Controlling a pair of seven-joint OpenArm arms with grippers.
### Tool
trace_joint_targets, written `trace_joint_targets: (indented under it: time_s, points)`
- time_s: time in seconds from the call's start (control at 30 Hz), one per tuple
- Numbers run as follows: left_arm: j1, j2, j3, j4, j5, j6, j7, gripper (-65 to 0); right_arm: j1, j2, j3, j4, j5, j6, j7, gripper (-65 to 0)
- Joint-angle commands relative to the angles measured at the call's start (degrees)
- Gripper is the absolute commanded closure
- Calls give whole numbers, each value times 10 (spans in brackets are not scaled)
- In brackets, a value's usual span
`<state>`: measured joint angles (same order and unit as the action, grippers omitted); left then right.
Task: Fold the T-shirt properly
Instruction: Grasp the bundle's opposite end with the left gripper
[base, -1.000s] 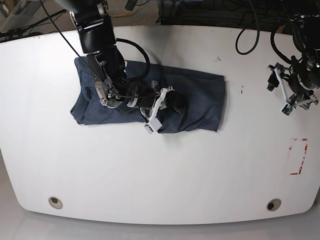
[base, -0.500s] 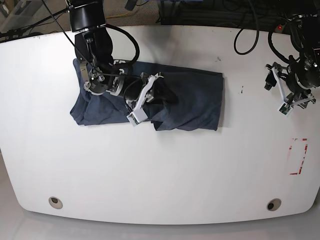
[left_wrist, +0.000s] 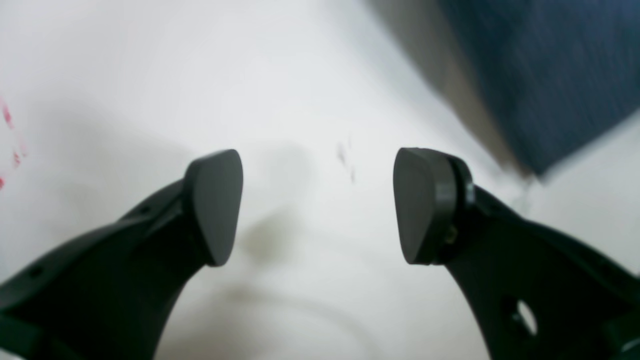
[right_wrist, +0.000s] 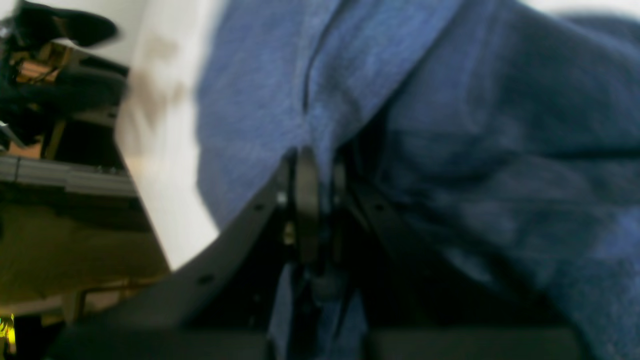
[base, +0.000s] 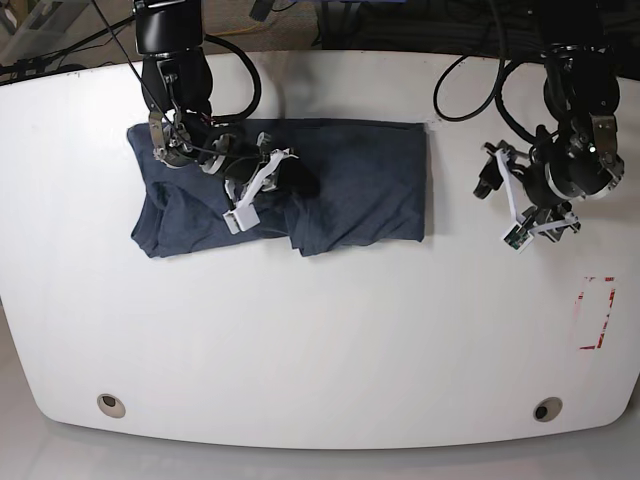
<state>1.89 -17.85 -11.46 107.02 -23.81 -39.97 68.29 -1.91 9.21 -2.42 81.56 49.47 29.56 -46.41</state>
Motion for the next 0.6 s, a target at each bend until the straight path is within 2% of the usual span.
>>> trace_joint_targets:
  time_s: [0.0,0.17,0.33,0.57]
  points:
    - [-24,25,9,12,-7,0,-7,-433,11,14,11,9,16,8,14,0]
    - [-60,80,51,7,-7,0,-10,-433,8,23,15,12,16,8,14,0]
    - [-67,127,129,-6,5,0,-64,-433,7,24,15,10,16,8,14,0]
    - [-66,149,226,-97,69,0,-137,-433,6,24,15,9,15,8,23,0]
